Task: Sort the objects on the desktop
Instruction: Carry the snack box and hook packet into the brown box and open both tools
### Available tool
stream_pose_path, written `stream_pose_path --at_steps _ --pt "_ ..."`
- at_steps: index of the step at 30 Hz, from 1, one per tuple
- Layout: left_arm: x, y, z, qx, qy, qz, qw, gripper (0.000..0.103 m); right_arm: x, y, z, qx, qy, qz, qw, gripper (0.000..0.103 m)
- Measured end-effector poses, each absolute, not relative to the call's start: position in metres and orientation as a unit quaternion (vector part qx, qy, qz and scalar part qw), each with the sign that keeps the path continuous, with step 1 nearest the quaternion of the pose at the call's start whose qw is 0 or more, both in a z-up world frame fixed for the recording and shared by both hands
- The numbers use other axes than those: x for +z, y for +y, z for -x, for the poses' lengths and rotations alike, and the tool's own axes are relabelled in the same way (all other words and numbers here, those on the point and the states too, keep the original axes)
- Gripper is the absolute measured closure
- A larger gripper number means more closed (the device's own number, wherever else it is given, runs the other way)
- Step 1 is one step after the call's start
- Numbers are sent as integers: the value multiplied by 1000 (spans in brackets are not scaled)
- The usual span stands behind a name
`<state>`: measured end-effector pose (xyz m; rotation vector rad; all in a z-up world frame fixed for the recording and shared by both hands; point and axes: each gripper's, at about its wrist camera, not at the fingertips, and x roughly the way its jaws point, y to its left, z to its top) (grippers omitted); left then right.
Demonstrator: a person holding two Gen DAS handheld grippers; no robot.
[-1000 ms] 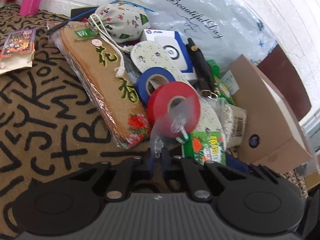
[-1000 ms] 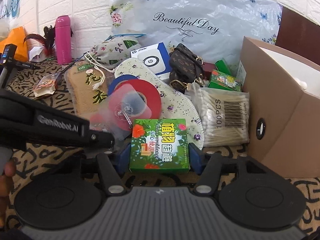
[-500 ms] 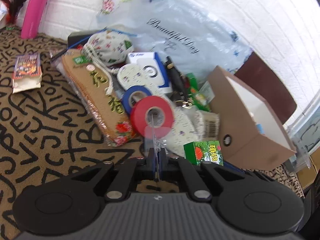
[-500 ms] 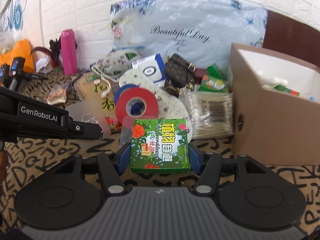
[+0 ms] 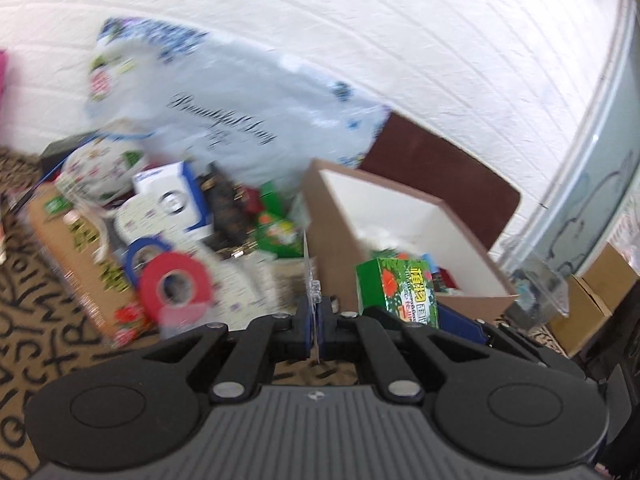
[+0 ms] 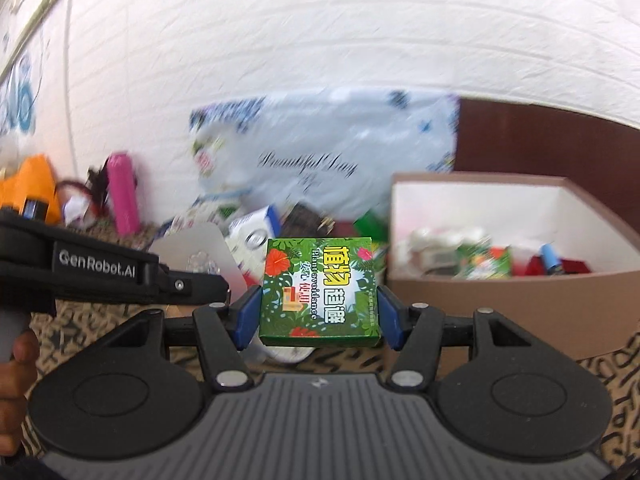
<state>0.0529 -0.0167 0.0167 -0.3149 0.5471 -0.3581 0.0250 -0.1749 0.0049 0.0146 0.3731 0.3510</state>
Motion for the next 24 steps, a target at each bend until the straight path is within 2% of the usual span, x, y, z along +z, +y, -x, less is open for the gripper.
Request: stream_pose_path --at_steps 12,16,24 --pt "59 -102 -103 -232 246 107 935 103 39 -264 -59 97 150 -29 983 44" --pt "62 -132 -132 -248 263 108 926 103 43 -296 -89 86 168 -46 981 44" --pt "47 -189 -196 -275 311 105 904 103 37 -335 -164 43 227 5 973 44"
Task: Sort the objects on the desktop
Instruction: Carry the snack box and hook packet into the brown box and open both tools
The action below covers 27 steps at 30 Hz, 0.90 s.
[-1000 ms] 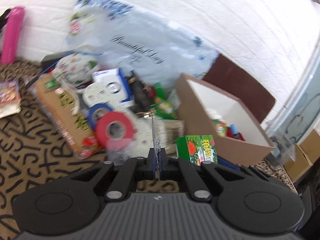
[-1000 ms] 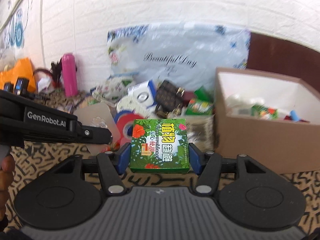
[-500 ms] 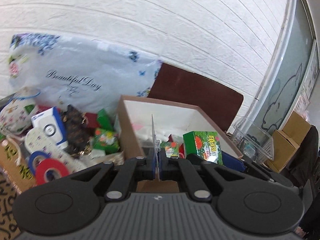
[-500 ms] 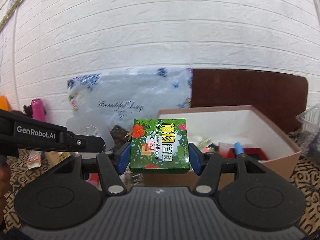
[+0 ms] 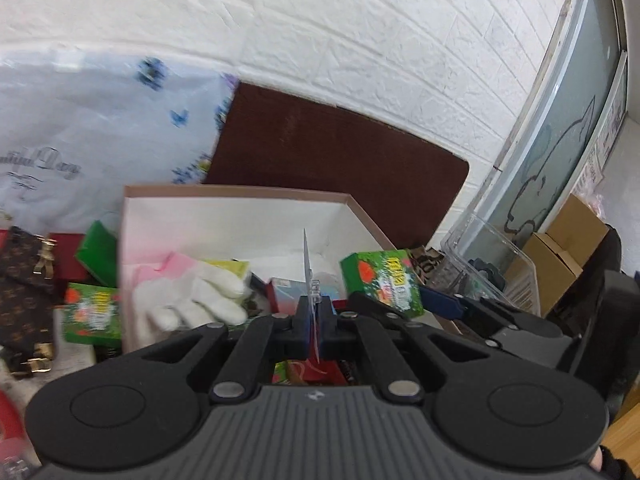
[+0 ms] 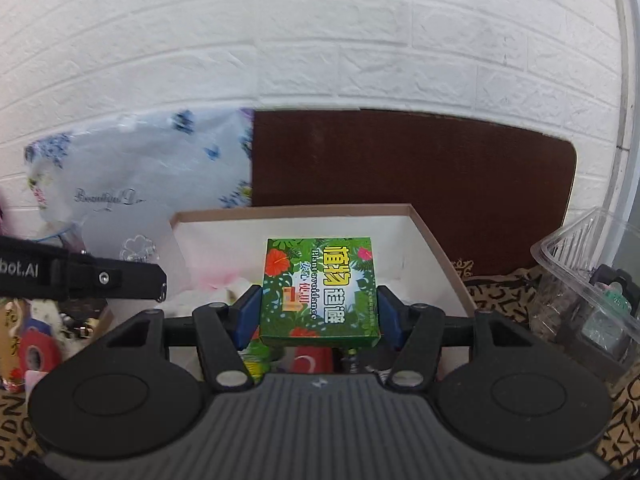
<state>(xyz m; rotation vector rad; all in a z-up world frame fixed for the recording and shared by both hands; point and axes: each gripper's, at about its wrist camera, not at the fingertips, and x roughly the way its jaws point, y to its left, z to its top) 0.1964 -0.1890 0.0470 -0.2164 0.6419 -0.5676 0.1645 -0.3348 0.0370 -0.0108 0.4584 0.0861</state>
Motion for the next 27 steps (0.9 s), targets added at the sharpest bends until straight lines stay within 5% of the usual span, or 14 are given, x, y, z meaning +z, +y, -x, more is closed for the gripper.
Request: stream_pose_path --at_steps 19,21,25,27 --pt "-1 -234 -326 -229 378 122 889 102 6 -358 -318 27 396 35 917 43" --pt "-4 -230 -329 -226 379 127 888 92 4 -357 -325 28 397 43 916 43" --pt "-5 -218 -332 -196 386 141 890 53 5 -355 -330 29 399 44 915 42" --pt "-4 -210 -332 -190 385 153 890 34 7 -357 -328 23 392 42 919 29"
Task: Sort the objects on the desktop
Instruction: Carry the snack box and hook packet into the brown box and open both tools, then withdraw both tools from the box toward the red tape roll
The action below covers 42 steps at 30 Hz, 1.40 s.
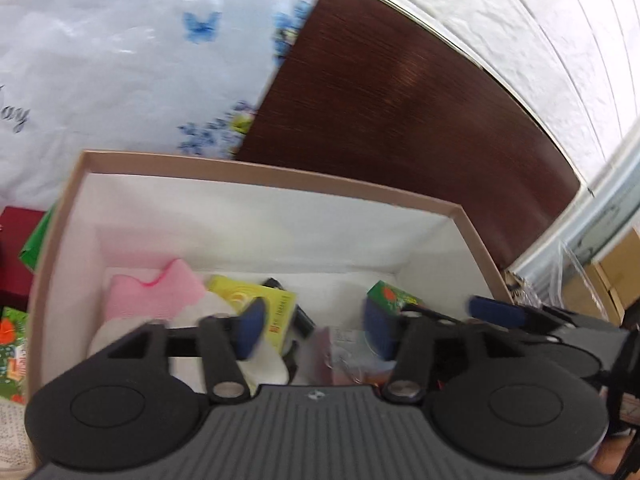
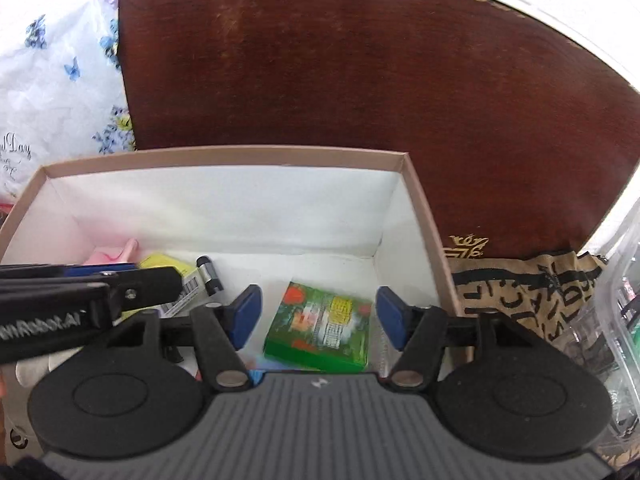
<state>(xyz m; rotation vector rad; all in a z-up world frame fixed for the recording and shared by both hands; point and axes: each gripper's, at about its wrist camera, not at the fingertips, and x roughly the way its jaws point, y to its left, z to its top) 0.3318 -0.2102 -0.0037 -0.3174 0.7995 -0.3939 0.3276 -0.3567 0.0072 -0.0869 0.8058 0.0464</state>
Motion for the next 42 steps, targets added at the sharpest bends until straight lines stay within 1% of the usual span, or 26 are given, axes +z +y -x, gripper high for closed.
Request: stream_pose_path --at_steps 1,2,3,8,12,20,27,33,42 --pt "-2 -206 -331 -191 382 162 889 22 9 -358 -326 19 388 40 921 26" --pt "0 -203 -329 -195 377 171 889 16 10 -361 -323 26 385 33 922 22" --pt "2 -200 -327 -199 372 176 889 15 12 -363 -321 39 384 19 922 16" --pt "18 -197 -312 -214 358 169 893 4 17 -365 -307 63 381 -14 923 13" --pt "25 -196 -299 -228 364 167 888 4 20 -364 -297 60 383 -23 921 9" --pt "35 -188 -267 -226 339 160 899 4 36 -353 -271 41 382 -15 923 9" --pt "40 -172 -235 -222 347 180 893 4 49 -347 -241 22 361 -17 932 8" --pt "51 -159 -195 -225 319 158 907 4 59 -337 -207 22 351 -18 936 8" --pt "62 -121 -132 -216 296 157 917 4 71 -306 -146 47 326 -15 944 8"
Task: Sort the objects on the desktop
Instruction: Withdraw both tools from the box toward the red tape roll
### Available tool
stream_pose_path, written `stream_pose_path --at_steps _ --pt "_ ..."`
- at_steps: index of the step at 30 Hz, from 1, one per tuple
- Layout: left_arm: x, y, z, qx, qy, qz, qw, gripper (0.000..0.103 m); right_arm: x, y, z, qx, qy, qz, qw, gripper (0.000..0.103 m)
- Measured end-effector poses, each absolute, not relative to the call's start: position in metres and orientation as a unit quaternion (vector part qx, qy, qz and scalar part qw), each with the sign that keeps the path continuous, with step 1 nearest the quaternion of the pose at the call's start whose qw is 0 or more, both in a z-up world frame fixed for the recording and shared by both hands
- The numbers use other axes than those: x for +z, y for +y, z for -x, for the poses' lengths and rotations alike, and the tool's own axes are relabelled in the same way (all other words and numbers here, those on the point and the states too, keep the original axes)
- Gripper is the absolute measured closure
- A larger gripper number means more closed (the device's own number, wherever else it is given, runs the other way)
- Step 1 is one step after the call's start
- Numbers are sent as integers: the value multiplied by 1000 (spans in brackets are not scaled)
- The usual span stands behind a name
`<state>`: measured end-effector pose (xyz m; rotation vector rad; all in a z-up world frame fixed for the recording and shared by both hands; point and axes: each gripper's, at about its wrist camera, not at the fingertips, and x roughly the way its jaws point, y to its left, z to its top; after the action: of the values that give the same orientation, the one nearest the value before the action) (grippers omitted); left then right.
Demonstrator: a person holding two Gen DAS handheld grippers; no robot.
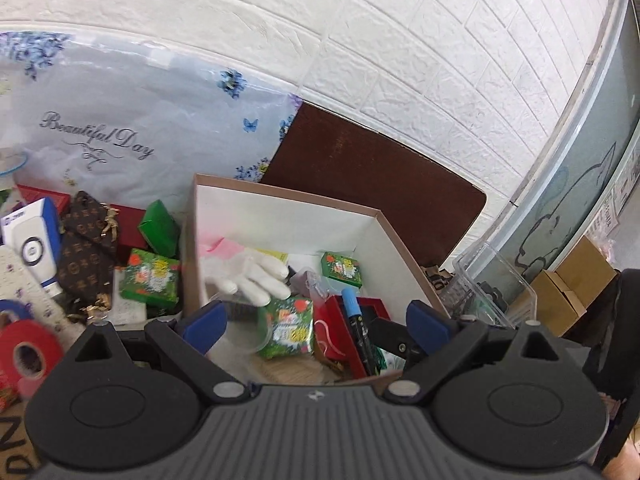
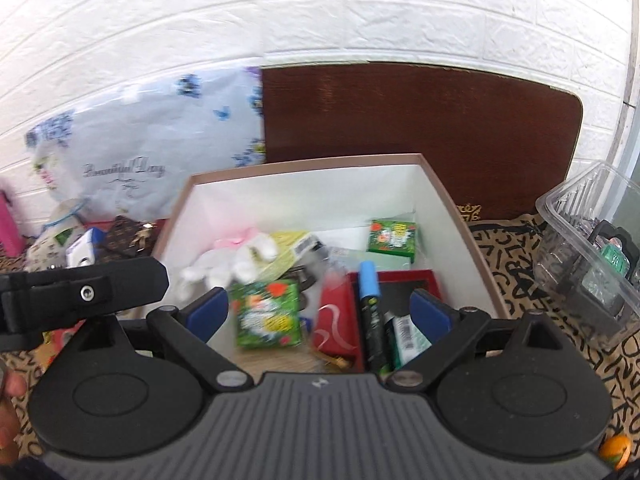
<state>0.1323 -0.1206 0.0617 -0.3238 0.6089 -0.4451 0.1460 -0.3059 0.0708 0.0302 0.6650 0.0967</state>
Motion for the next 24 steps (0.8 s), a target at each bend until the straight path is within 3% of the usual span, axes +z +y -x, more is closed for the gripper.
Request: stream_pose_path --at_steps 12,24 --pt "44 -48 -48 -159 274 138 938 2 59 -234 -65 107 318 -7 942 8" --pt "-30 25 -3 -88 313 158 932 1 -4 -160 -10 189 319 16 929 8"
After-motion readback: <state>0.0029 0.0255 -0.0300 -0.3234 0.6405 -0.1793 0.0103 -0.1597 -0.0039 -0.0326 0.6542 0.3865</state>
